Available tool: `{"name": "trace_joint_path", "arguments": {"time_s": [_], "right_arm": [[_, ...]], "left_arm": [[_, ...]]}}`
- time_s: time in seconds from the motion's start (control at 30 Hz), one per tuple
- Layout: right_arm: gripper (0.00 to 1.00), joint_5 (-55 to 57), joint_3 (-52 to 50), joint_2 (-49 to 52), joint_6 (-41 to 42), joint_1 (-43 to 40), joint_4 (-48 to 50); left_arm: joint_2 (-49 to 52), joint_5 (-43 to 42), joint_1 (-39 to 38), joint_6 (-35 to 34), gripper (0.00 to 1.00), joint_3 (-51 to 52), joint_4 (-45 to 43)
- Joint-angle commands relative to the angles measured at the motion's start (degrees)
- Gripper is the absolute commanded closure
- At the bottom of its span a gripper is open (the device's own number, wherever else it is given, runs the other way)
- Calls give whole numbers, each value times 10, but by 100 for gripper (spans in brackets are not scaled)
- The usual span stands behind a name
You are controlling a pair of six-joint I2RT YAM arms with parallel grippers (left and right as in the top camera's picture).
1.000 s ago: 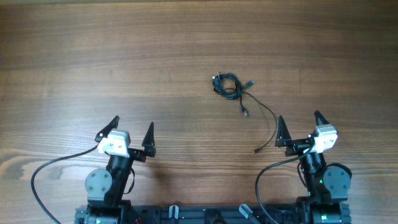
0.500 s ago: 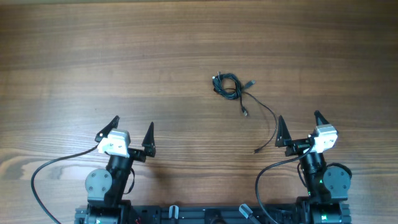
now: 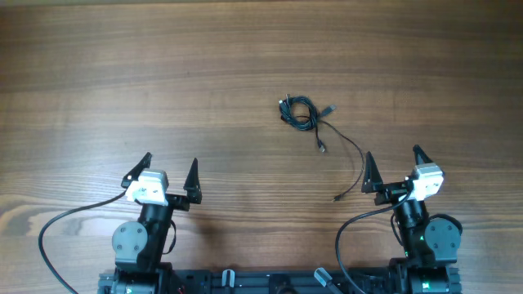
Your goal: Untangle cables
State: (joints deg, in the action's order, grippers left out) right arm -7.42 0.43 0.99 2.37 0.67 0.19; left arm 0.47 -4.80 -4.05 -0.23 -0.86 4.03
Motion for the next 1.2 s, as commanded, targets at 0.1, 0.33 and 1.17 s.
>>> {"name": "trace_joint_path", "arguments": {"time_s": [0.1,0.33,1.17], "right_arm": [[0,10,-1,-6,8,1,2],[0,10,-1,-6,8,1,2],[0,10,-1,-6,7,1,2]], "left_arm": [[0,8,-2,9,0,5,0],[0,8,-2,9,0,5,0],[0,-35,-2,-214,0,-134,136]]}}
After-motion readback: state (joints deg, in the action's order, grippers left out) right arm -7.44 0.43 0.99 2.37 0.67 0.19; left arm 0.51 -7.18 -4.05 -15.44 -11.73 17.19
